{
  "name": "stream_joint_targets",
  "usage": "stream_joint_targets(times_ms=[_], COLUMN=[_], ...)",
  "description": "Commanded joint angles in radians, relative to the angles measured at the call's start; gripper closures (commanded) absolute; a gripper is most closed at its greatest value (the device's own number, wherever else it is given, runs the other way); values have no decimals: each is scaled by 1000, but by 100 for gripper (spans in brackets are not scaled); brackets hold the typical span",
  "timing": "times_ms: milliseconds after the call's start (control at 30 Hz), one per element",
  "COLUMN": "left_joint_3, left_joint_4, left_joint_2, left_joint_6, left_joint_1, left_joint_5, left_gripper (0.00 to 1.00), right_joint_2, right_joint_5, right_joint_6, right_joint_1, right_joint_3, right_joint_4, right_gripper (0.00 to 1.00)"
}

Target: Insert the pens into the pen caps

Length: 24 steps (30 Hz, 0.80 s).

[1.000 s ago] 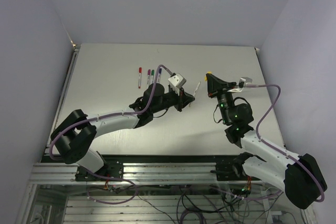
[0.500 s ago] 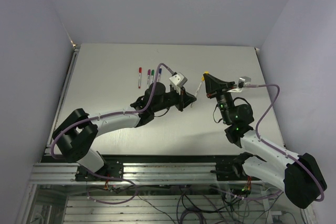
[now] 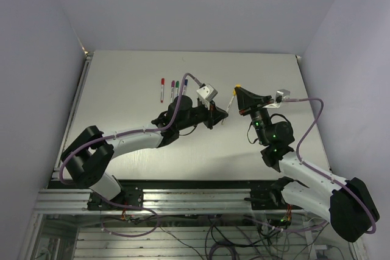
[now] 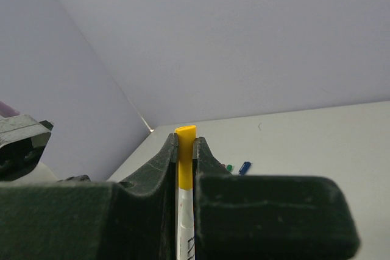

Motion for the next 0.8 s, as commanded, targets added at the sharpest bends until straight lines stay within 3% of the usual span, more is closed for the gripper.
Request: stream_joint_targets(times_ms=[0,400,767], left_joint_3=[26,25,48], left_joint_4=[17,38,84], left_joint_2=[-16,-28,-39], left_joint_6=[5,-7,-46], left_joint_1=[-2,-3,10], left_joint_5=[-5,-22,-42], left_gripper=[93,93,93], right_joint_2=[-11,11,81], right_joint_5=[-6,-62,-145], right_joint_6=[5,60,80], right_joint_1=[-3,-2,3], right_joint_3=[-15,-17,35], right_joint_4=[17,-48,-266], right_gripper=[100,100,100])
